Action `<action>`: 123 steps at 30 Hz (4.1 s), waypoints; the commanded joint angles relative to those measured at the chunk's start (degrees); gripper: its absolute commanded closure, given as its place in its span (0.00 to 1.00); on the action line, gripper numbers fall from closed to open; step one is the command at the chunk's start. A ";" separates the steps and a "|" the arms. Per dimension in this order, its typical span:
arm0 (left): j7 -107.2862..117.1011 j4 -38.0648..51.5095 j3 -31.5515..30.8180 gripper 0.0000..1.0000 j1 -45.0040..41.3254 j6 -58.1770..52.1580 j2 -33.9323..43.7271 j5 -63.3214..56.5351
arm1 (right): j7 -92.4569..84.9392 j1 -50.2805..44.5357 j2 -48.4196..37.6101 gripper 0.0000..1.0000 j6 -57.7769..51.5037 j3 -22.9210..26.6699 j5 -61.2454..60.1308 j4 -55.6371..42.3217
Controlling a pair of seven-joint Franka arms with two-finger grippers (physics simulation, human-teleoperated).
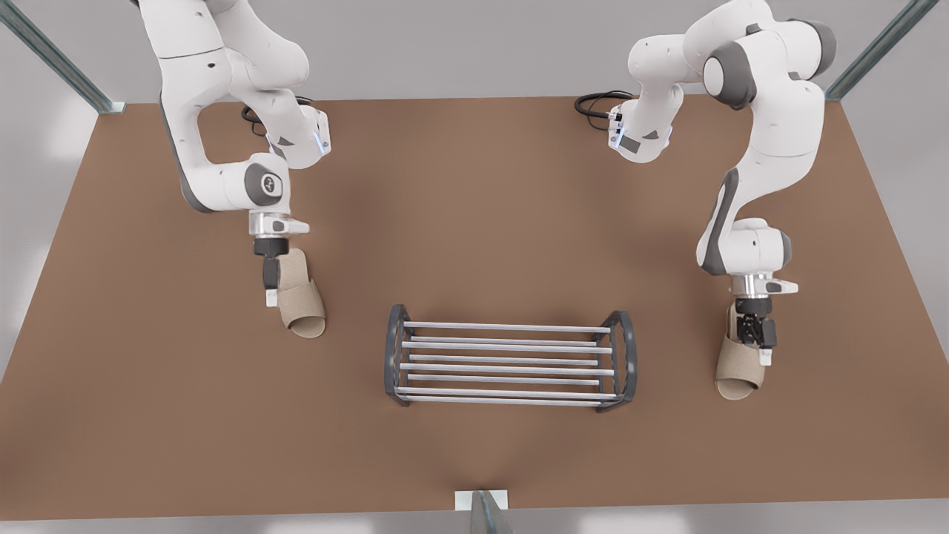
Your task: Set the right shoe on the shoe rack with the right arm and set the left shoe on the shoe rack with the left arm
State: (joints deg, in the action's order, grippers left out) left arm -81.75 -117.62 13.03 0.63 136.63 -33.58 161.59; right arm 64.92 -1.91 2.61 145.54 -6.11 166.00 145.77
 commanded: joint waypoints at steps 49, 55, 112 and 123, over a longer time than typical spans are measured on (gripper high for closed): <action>17.67 10.22 -4.59 0.79 -5.11 38.35 18.01 4.35 | 27.63 0.07 12.60 0.00 -8.95 -0.48 42.74 1.62; 19.79 18.48 -15.49 0.79 -21.28 58.84 25.94 4.17 | 27.63 0.86 13.04 0.19 -9.39 -0.40 42.65 -0.14; 108.92 29.82 -12.95 0.00 -9.59 -49.00 19.34 -160.45 | 39.58 -74.12 54.08 0.79 55.91 73.70 -31.88 -82.40; 90.81 35.80 -13.30 0.00 -9.59 -53.40 20.66 -161.15 | 39.49 -68.66 62.43 0.00 56.08 73.52 -39.80 -89.70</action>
State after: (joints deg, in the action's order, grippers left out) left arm -2.05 -81.79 -0.28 -8.97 84.25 -13.00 0.51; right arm 104.06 -71.03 64.88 200.64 67.22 127.54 57.03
